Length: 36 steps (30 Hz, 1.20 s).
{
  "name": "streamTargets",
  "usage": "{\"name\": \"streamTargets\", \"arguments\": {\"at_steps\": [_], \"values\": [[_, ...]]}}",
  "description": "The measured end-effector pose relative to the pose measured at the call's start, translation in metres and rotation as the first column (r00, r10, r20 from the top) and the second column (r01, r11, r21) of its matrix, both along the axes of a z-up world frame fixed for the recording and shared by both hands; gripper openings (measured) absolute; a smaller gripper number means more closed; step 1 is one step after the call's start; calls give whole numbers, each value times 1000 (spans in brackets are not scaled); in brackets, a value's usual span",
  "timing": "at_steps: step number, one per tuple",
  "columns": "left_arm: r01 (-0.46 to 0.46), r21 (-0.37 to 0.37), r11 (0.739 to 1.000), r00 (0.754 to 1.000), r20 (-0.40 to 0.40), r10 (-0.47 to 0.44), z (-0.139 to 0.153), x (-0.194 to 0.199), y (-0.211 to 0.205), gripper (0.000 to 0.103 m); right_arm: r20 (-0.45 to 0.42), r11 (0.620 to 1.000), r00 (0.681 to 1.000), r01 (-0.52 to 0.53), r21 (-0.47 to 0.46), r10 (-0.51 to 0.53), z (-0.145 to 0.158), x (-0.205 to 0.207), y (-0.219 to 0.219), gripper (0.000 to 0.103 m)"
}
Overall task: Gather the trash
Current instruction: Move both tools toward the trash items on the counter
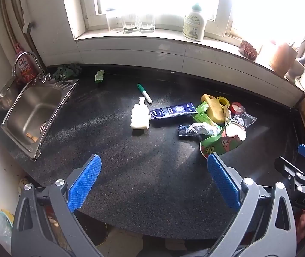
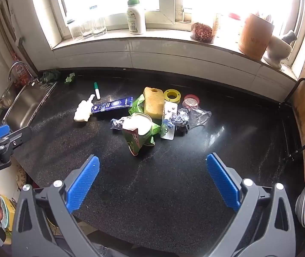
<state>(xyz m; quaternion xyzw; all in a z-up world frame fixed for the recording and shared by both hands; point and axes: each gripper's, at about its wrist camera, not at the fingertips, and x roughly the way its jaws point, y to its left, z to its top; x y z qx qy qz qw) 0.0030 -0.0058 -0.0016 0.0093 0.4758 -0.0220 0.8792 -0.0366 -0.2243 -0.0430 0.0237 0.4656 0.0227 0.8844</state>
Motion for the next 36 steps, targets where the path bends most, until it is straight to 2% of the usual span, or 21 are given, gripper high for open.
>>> {"name": "streamTargets", "arguments": {"at_steps": [36], "values": [[-5, 1, 1000, 1000, -15, 5, -6, -1, 1, 96, -6, 1000, 1000, 0, 4, 0, -1, 4, 2, 97]]}}
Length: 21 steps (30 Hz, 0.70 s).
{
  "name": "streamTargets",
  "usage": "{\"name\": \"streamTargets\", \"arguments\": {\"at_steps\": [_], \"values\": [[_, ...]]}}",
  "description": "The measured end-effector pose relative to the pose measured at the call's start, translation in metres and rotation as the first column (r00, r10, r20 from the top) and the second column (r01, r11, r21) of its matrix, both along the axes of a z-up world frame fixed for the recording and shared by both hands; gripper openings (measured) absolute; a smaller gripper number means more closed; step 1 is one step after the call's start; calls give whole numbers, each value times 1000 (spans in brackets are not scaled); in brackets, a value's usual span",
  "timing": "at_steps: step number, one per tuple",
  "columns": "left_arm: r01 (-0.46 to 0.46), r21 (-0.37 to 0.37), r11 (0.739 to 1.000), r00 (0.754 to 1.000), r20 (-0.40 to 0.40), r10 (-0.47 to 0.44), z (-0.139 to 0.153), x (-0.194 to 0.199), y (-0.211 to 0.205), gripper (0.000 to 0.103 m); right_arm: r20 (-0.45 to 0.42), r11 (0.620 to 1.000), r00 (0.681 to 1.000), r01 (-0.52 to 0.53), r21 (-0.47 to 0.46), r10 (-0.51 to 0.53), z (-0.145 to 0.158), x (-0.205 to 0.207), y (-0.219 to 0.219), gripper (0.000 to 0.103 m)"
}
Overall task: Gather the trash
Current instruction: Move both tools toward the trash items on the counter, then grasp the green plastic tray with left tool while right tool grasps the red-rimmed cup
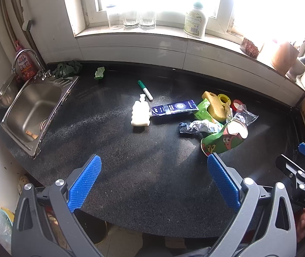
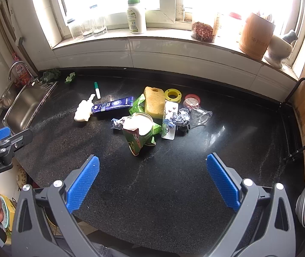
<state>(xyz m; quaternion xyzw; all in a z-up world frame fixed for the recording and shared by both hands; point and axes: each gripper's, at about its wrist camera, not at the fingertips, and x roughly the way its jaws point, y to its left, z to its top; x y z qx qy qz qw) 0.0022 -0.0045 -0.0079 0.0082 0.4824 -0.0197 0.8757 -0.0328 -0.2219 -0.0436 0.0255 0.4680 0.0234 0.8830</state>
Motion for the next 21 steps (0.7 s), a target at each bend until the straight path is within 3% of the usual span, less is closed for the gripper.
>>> {"name": "streamTargets", "arguments": {"at_steps": [12, 21], "values": [[-11, 12, 1000, 1000, -13, 11, -9, 15, 4, 96, -3, 1000, 1000, 0, 2, 0, -3, 11, -2, 97], [-42, 36, 998, 999, -28, 43, -36, 79, 39, 96, -12, 1000, 999, 29, -7, -29, -18, 39, -12, 97]]}}
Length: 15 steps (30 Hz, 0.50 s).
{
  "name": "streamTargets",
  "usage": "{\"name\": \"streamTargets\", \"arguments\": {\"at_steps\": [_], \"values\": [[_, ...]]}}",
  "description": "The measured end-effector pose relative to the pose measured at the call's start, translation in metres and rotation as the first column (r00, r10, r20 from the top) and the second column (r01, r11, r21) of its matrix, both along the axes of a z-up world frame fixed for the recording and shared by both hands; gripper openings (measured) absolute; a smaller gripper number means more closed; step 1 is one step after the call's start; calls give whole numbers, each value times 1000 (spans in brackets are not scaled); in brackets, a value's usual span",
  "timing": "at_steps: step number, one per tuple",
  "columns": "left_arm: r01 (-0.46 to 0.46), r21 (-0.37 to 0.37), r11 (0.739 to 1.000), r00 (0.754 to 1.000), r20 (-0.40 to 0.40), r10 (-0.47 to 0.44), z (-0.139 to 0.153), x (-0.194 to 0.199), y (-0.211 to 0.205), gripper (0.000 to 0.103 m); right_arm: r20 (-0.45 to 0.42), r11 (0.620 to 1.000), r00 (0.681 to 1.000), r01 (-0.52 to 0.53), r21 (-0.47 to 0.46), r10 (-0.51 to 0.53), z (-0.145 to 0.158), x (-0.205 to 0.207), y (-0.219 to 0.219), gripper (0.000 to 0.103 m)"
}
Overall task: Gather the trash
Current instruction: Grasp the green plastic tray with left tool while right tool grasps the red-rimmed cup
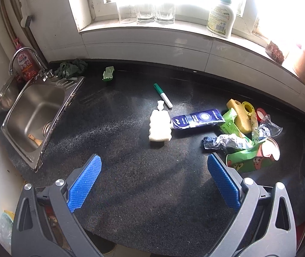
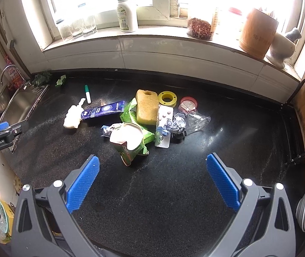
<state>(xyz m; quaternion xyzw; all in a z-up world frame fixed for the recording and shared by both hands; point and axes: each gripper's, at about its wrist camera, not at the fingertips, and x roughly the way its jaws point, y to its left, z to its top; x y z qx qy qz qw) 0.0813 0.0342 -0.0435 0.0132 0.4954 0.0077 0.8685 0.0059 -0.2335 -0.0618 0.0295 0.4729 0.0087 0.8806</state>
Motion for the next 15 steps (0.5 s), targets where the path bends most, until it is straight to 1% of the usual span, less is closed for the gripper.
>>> {"name": "streamTargets", "arguments": {"at_steps": [5, 8, 10, 12, 13, 15], "values": [[-30, 53, 998, 999, -9, 31, -32, 61, 31, 96, -21, 999, 999, 33, 16, -33, -16, 24, -12, 97], [-47, 31, 998, 998, -28, 48, -53, 99, 55, 96, -35, 997, 997, 63, 35, -62, -25, 38, -19, 97], [-58, 38, 998, 998, -28, 59, -68, 126, 69, 96, -44, 996, 996, 81, 36, -80, -29, 48, -22, 97], [-49, 51, 998, 998, -24, 50, -83, 154, 80, 96, -46, 995, 995, 94, 38, -92, -32, 59, -24, 97], [-50, 51, 997, 998, -36, 52, -92, 169, 88, 96, -48, 994, 994, 102, 38, -100, -34, 65, -26, 97], [-57, 30, 998, 997, -45, 59, -110, 199, 101, 96, -54, 992, 992, 117, 37, -115, -37, 78, -30, 97]]}}
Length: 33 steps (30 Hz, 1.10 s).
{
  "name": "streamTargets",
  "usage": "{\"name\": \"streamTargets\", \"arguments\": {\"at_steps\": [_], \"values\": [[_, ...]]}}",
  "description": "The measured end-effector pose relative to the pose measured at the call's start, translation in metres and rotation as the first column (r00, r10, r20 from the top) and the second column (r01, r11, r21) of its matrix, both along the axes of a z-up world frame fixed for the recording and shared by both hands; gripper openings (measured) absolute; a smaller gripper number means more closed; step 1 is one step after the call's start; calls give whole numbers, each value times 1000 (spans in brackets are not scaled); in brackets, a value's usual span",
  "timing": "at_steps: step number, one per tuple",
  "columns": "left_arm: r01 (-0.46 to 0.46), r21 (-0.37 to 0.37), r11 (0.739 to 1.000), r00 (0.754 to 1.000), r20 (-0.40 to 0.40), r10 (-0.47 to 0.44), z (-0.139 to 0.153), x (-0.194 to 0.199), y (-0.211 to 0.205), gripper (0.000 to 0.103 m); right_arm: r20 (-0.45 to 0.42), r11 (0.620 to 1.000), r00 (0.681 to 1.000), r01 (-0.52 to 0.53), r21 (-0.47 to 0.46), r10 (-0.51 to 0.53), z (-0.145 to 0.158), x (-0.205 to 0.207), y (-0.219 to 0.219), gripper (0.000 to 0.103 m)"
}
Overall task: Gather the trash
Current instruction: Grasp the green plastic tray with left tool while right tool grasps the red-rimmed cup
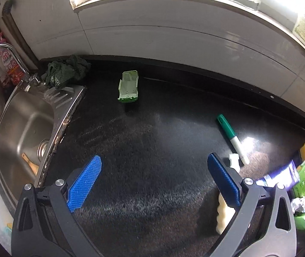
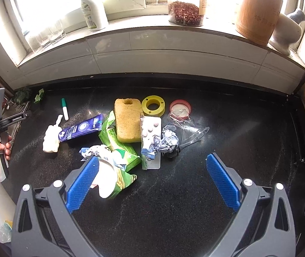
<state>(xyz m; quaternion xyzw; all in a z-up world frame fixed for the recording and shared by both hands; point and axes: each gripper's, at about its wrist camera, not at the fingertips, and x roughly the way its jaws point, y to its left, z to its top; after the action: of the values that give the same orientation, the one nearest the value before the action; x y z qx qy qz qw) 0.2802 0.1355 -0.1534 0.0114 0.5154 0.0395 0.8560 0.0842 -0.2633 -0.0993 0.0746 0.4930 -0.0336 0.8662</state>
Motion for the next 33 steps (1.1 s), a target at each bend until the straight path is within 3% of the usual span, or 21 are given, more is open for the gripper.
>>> {"name": "streamTargets", "arguments": {"at_steps": [8, 16, 22, 24, 25, 28, 30, 33], "values": [[-50, 12, 999, 999, -13, 50, -59, 94, 39, 96, -33, 999, 999, 34, -29, -35, -19, 48, -17, 97], [-44, 13, 999, 998, 52, 43, -72, 120, 43, 95, -65, 997, 995, 75, -35, -77, -59, 117, -48, 97], [5, -18, 1000, 995, 104, -3, -71, 120, 38, 69, -202, 997, 978, 32, -67, -45, -114, 160, -65, 83], [25, -7, 1000, 993, 111, -24, -68, 120, 32, 41, -244, 998, 969, 27, -52, -39, -129, 167, -71, 82], [34, 1, 999, 993, 111, -34, -67, 122, 28, 33, -260, 999, 965, 22, -50, -34, -134, 169, -72, 79], [37, 12, 999, 993, 108, -38, -68, 128, 21, 32, -279, 999, 960, 0, -42, -12, -145, 173, -74, 68], [36, 16, 999, 994, 106, -37, -67, 129, 20, 32, -257, 999, 967, -12, -40, 2, -143, 174, -74, 51], [35, 34, 999, 995, 96, -38, -66, 119, 14, 32, -236, 999, 972, -21, -28, 14, -140, 178, -78, 49]]}}
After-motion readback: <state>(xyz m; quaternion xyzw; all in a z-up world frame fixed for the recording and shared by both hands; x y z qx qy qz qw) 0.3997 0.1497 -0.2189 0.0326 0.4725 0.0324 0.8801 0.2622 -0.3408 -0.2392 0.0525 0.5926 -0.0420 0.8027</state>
